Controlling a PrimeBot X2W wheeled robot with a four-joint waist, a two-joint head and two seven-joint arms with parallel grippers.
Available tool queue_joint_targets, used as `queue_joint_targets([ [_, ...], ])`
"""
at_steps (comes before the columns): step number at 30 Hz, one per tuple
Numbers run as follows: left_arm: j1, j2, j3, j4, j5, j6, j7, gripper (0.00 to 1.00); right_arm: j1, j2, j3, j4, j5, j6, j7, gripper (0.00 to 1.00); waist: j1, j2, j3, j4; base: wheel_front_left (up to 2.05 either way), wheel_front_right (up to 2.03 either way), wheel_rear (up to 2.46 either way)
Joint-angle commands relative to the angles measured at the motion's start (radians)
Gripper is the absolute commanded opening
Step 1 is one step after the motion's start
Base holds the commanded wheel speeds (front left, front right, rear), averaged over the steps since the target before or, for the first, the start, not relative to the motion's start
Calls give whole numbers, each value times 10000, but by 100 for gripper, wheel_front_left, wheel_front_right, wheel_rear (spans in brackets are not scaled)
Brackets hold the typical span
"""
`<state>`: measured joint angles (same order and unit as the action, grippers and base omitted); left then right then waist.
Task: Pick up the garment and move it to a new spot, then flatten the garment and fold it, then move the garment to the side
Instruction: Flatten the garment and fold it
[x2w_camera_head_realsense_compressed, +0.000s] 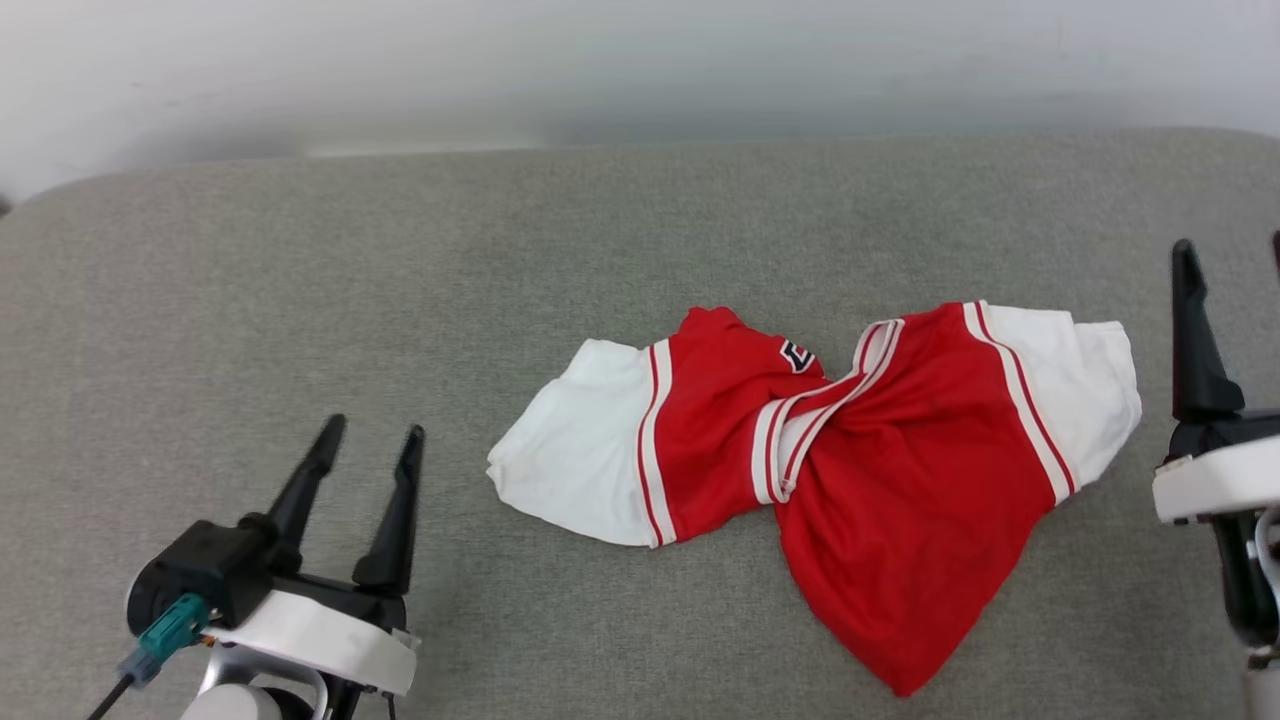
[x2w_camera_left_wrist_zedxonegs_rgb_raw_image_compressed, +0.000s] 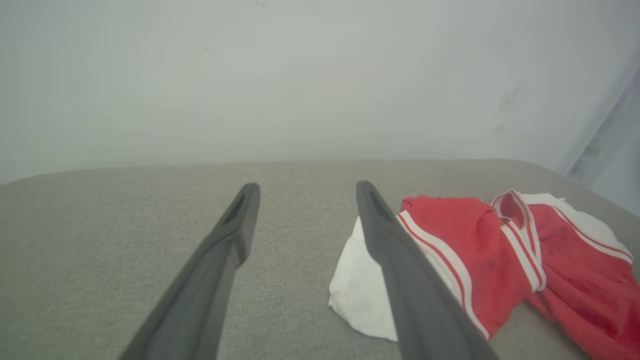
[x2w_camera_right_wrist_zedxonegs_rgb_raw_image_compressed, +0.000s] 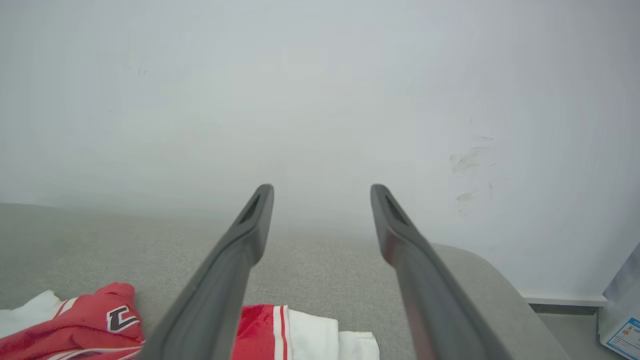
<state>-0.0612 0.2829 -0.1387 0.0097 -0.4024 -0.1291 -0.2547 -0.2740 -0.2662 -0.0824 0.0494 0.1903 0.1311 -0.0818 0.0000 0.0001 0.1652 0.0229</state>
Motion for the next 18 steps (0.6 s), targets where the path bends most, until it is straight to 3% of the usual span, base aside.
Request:
queue_joint_targets([
  [1,22,161,-157,33,-64,-12,148,100,241,283,-130,-220,-9,-7,-360,100,0,-1,145,-137,0,0,0],
  [6,-410,766,-753,43,-382,-12,1635,100,921,882,-263,-1104,-30,-7,-1469,100,0,-1,523,-398,0,0,0],
  [9,-602,1005,-1036,48,-586,24,3142,100,1237,1224,-475,-1350,4,-7,-1682,100,0,-1,743,-526,0,0,0],
  [11,-740,879,-974,41,-1021,398,4352,100,1352,1394,-543,-1400,-53,-7,-1768,100,0,-1,895,-620,0,0,0],
  [13,-878,1087,-1197,-204,-1118,503,5522,100,1406,1530,-569,-1353,-112,-5,-1801,100,0,-1,1025,-760,0,0,0],
  [18,-1260,1572,-1323,-729,-1082,864,7345,100,1085,1758,-563,-1517,-80,-5,-1840,100,0,-1,1445,-1070,0,0,0],
])
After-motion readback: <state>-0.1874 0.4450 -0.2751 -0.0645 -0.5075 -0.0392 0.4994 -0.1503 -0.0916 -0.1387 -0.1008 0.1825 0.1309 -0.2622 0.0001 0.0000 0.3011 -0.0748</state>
